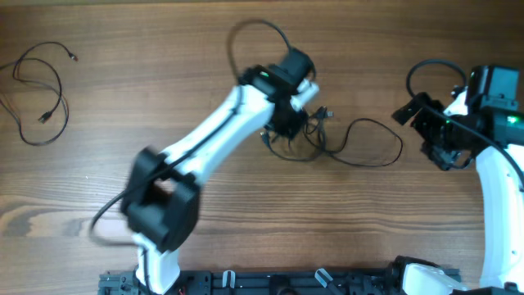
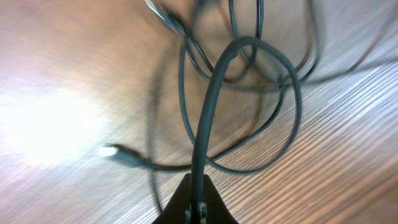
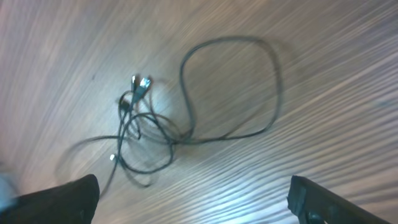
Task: Untangle cables
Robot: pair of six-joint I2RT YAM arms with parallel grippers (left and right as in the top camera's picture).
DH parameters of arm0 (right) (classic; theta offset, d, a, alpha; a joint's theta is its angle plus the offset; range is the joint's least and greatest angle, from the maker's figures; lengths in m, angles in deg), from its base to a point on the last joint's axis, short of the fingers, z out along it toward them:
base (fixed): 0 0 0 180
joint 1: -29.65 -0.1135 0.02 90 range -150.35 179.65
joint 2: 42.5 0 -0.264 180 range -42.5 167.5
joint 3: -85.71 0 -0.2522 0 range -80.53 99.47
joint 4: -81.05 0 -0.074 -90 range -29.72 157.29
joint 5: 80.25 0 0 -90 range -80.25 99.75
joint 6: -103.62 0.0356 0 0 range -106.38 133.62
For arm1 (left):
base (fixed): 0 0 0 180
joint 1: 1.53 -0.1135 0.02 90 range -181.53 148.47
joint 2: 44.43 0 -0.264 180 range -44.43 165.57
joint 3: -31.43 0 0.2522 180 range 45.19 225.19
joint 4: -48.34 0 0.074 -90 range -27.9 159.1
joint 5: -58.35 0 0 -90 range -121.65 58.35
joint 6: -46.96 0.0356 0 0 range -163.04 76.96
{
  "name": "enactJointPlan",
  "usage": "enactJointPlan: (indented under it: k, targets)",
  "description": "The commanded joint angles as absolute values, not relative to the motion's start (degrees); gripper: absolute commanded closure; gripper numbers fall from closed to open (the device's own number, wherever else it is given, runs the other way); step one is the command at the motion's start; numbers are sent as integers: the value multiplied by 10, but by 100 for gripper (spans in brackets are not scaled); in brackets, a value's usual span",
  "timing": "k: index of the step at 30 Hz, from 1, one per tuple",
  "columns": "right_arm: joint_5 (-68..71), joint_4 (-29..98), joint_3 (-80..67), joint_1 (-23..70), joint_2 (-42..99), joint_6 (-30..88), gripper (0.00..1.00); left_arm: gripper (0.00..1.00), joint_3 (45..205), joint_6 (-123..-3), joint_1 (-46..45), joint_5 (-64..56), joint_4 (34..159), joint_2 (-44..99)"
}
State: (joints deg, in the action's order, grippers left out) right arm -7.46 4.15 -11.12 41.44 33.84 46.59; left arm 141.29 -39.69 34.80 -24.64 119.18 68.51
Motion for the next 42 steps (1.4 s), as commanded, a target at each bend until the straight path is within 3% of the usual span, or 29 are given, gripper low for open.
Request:
enactJointPlan:
  k: [1, 8, 16, 20, 27, 42]
  targets:
    - [-160, 81, -165, 396, 344, 472, 0, 96, 1431, -460, 310, -255, 1187, 594]
    - [-206, 146, -217, 332, 344, 473, 0, 96, 1431, -574, 257, -255, 1187, 516]
    - [-186, 209, -220, 240, 344, 473, 0, 96, 1431, -595, 216, -255, 1190, 485]
    - [-155, 217, -220, 210, 344, 561, 0, 96, 1431, -665, 173, -255, 1196, 484]
    - [-146, 230, -221, 201, 344, 591, 0, 96, 1431, -705, 132, -246, 1218, 484]
    - [-147, 224, -221, 201, 344, 635, 0, 96, 1429, -705, 132, -184, 1251, 486]
